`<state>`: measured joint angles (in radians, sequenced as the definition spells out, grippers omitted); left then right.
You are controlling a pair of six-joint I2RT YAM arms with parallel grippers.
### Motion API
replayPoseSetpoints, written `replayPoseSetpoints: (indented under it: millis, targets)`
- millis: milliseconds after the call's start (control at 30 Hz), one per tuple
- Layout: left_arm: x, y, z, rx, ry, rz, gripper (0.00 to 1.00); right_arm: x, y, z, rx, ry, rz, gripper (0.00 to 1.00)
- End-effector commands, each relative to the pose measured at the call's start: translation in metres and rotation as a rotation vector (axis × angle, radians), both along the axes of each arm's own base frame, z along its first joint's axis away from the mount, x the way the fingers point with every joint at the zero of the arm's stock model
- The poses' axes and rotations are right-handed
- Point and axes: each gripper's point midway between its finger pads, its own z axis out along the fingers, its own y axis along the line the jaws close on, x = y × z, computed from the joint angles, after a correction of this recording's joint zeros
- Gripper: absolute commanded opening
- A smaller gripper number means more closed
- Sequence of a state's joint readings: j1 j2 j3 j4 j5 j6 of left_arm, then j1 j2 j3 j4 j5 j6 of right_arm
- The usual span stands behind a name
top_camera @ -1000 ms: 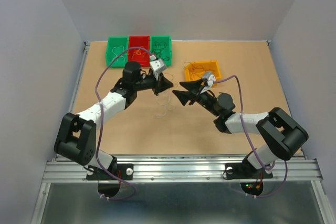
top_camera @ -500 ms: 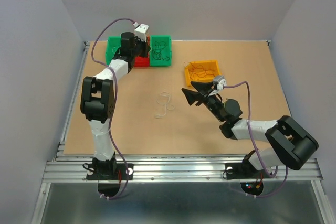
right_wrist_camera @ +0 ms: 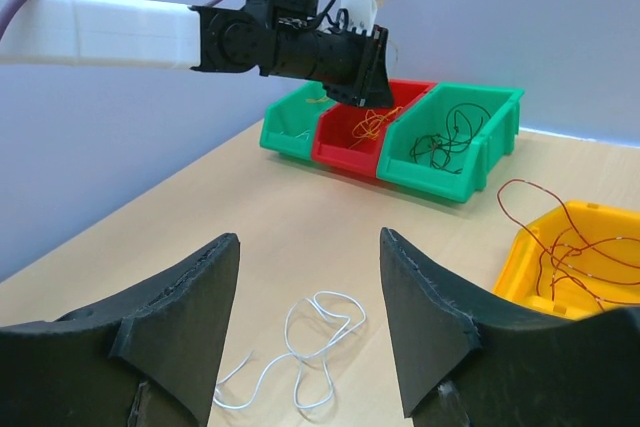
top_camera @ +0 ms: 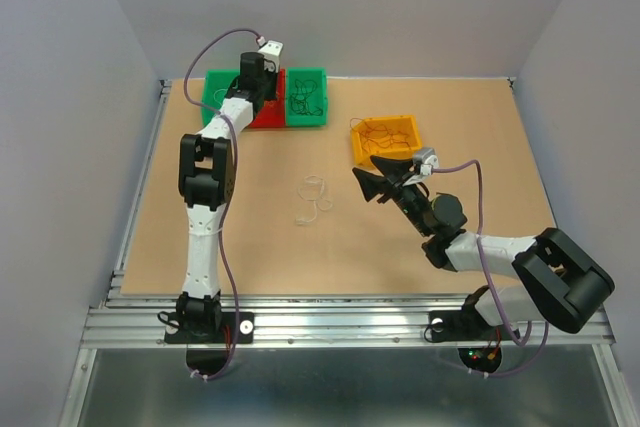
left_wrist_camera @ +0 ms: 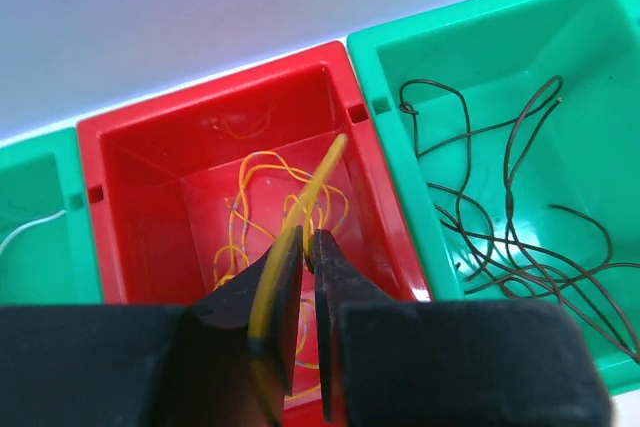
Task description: Untangle the cables
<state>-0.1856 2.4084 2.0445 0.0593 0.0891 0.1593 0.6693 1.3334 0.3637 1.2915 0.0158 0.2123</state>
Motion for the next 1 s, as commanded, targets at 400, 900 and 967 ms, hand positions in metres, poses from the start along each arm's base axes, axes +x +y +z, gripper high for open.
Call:
replayPoseSetpoints:
  millis: [400,900,967]
  targets:
    - [-0.014,0.010,0.117,0.002,-0.135,0.024,0.62,-0.009,-0.001,0.048,0.128,-0.151,0.017,0.64]
    - [-0.125,0.063,0.135,0.168,-0.102,0.005,0.75,-0.013,-0.009,0.050,0.132,-0.158,0.000,0.64]
    - [-0.149,0.079,0.128,0.219,-0.094,0.015,0.77,-0.014,-0.010,0.050,0.130,-0.160,-0.004,0.64]
